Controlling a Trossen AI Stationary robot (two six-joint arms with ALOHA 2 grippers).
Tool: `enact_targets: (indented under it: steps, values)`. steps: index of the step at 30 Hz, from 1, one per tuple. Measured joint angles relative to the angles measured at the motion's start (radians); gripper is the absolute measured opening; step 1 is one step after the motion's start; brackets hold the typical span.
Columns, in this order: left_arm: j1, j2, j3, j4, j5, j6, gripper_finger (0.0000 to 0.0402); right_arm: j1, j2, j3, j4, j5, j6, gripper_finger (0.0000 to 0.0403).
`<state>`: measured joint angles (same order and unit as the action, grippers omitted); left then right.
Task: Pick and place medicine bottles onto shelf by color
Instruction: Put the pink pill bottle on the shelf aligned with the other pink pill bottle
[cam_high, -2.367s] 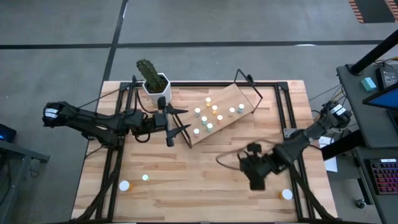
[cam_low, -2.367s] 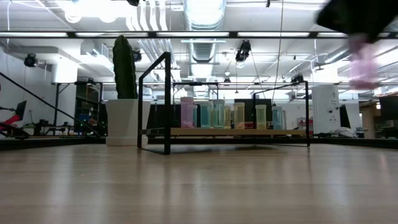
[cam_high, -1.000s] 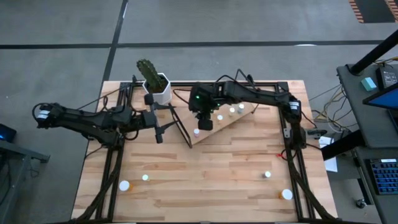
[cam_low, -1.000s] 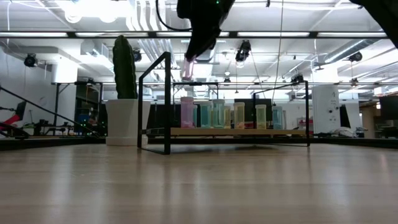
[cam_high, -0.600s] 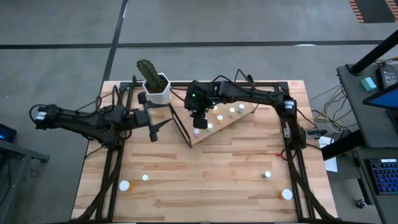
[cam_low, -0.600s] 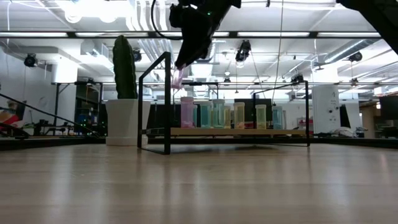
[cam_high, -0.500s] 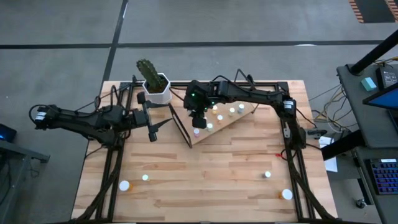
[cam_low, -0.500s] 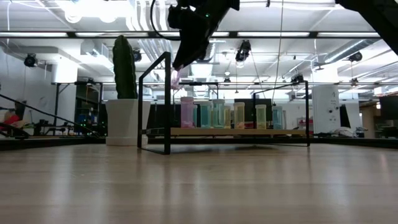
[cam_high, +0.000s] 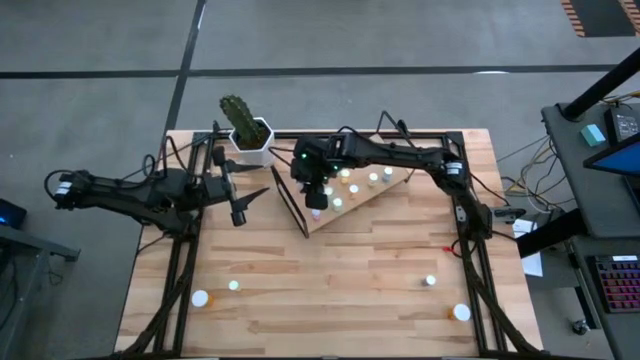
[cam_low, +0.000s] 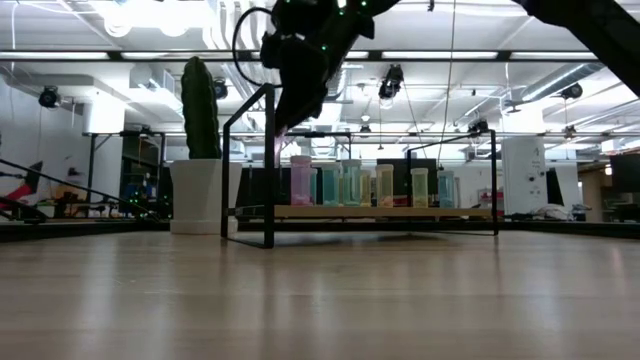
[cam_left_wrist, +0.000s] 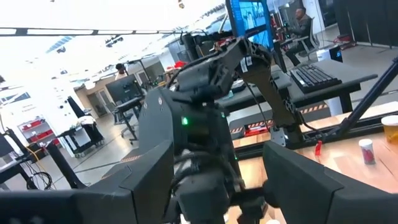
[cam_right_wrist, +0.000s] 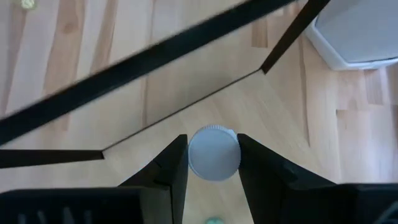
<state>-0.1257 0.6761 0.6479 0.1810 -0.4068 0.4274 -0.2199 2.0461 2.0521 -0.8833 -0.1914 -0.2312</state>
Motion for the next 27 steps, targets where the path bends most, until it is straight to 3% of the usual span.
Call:
enact_targets:
  steps: [27]
  values:
    - [0.0,0.0,-0.003,-0.003,0.001,0.0,0.0231,-0.001,0.09,0.0,-0.021,0.0,-0.077,0.0119]
